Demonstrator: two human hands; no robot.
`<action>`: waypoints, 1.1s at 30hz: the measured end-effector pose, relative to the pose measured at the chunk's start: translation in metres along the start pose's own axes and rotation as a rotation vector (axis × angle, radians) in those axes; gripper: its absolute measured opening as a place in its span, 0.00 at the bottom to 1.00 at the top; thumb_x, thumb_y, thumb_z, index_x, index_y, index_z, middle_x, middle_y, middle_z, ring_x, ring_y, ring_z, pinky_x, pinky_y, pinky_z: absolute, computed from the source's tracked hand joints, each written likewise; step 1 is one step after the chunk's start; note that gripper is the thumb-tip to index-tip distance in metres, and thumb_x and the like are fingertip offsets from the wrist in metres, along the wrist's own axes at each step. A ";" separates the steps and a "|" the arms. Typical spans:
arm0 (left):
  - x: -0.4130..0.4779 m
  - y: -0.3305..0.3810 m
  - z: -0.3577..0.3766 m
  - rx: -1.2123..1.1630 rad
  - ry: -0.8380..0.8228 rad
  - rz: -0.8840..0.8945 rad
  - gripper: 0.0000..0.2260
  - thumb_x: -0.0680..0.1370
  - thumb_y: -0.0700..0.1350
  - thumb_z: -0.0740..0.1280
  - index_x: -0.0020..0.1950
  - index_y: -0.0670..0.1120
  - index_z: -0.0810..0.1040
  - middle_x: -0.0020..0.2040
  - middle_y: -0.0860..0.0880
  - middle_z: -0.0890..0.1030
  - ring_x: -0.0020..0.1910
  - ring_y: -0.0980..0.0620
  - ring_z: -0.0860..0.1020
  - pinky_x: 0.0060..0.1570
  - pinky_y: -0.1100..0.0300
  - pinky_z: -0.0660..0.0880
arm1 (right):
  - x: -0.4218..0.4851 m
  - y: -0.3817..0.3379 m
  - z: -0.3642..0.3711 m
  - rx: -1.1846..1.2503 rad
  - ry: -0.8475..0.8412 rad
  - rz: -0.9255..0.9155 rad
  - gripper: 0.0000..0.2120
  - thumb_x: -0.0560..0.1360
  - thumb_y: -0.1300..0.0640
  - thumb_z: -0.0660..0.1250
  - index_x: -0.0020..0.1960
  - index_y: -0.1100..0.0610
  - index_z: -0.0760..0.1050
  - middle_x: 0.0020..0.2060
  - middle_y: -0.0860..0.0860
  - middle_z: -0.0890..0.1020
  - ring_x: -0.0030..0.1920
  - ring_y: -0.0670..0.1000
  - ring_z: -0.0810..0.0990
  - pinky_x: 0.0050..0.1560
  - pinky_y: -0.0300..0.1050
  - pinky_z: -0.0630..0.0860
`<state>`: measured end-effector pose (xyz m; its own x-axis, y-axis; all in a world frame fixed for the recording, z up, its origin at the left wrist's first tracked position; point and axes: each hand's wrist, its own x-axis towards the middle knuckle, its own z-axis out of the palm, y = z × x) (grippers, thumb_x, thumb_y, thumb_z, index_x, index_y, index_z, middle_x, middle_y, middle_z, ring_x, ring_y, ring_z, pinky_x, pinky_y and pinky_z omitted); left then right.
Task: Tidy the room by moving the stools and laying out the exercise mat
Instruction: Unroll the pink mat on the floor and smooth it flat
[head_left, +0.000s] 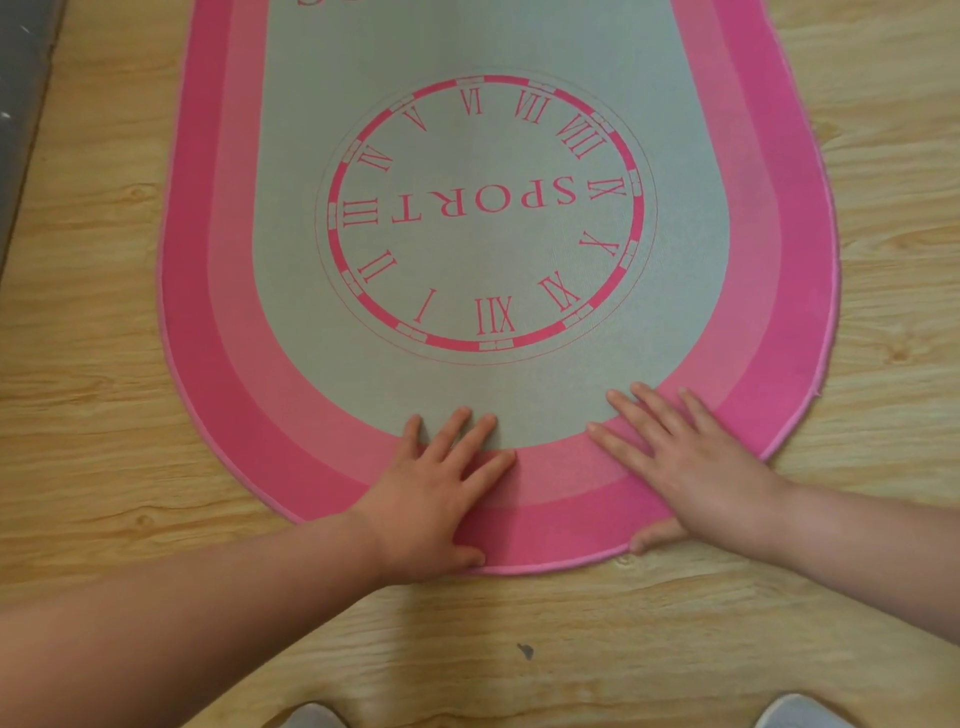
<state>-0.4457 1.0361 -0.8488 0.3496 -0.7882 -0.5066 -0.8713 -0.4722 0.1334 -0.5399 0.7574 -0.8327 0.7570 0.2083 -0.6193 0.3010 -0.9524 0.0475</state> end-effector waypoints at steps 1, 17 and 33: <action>0.001 0.000 -0.001 -0.014 0.018 -0.001 0.44 0.69 0.68 0.61 0.77 0.54 0.45 0.79 0.44 0.40 0.77 0.43 0.39 0.72 0.37 0.42 | 0.000 0.002 -0.004 0.023 0.038 0.004 0.51 0.63 0.21 0.50 0.78 0.50 0.53 0.76 0.62 0.56 0.74 0.66 0.60 0.69 0.67 0.61; 0.051 -0.044 -0.098 -0.051 0.121 -0.119 0.37 0.75 0.68 0.51 0.78 0.53 0.45 0.79 0.44 0.45 0.78 0.46 0.45 0.75 0.46 0.46 | 0.037 0.031 -0.064 0.331 0.354 0.050 0.34 0.70 0.35 0.66 0.70 0.53 0.70 0.68 0.56 0.72 0.69 0.58 0.69 0.71 0.52 0.60; -0.079 0.033 -0.252 -0.277 -0.258 -0.446 0.34 0.80 0.57 0.55 0.78 0.50 0.39 0.79 0.45 0.43 0.78 0.44 0.47 0.74 0.45 0.53 | -0.089 0.011 -0.214 0.557 0.047 0.266 0.32 0.77 0.35 0.52 0.76 0.49 0.55 0.75 0.49 0.60 0.75 0.53 0.57 0.75 0.53 0.53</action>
<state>-0.4150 0.9831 -0.5899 0.5368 -0.3845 -0.7510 -0.5247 -0.8492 0.0597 -0.4800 0.7761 -0.6093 0.7930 -0.0547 -0.6068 -0.2398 -0.9436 -0.2284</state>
